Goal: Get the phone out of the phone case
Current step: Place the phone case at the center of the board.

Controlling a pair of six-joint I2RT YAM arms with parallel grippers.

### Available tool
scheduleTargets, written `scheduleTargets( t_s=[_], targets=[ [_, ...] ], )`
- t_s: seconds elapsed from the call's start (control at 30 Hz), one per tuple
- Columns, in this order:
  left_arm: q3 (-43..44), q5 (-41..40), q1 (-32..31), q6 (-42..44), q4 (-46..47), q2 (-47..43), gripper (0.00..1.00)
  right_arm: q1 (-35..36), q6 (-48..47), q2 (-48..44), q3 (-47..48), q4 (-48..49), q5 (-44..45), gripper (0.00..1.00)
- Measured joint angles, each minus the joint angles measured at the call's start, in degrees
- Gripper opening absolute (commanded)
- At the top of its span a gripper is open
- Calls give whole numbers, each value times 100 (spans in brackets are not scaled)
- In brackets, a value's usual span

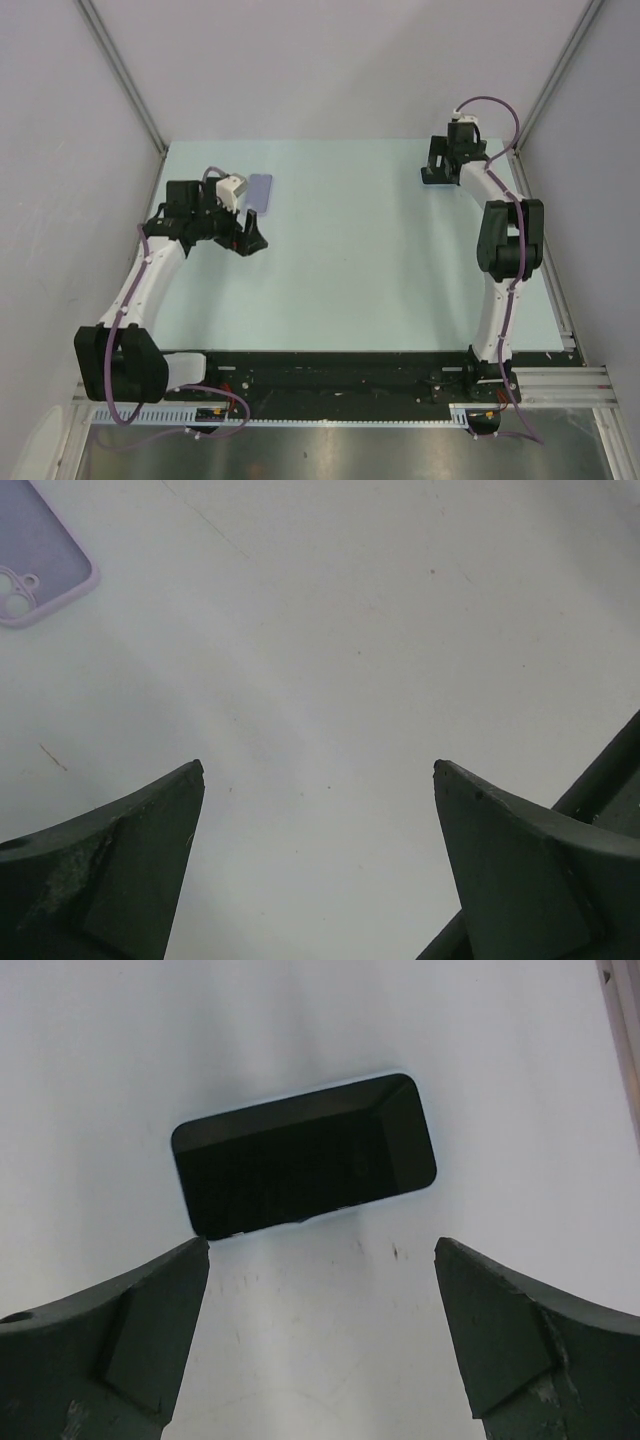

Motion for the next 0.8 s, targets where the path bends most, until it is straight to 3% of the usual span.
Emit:
scheduleTargets(
  t_s=[0.3,0.57,0.8],
  targets=[
    [-614,334,133,278,0,-208,100,-402,1193,1335,1794,-957,168,100],
    [-739,586,133,415,125,-483,100,-662,1814,2052,2771,-1226,435,100],
    [-831,680,133,476,227,-527,100,-837,2170,2603,3412,-1578,20,100]
  ],
)
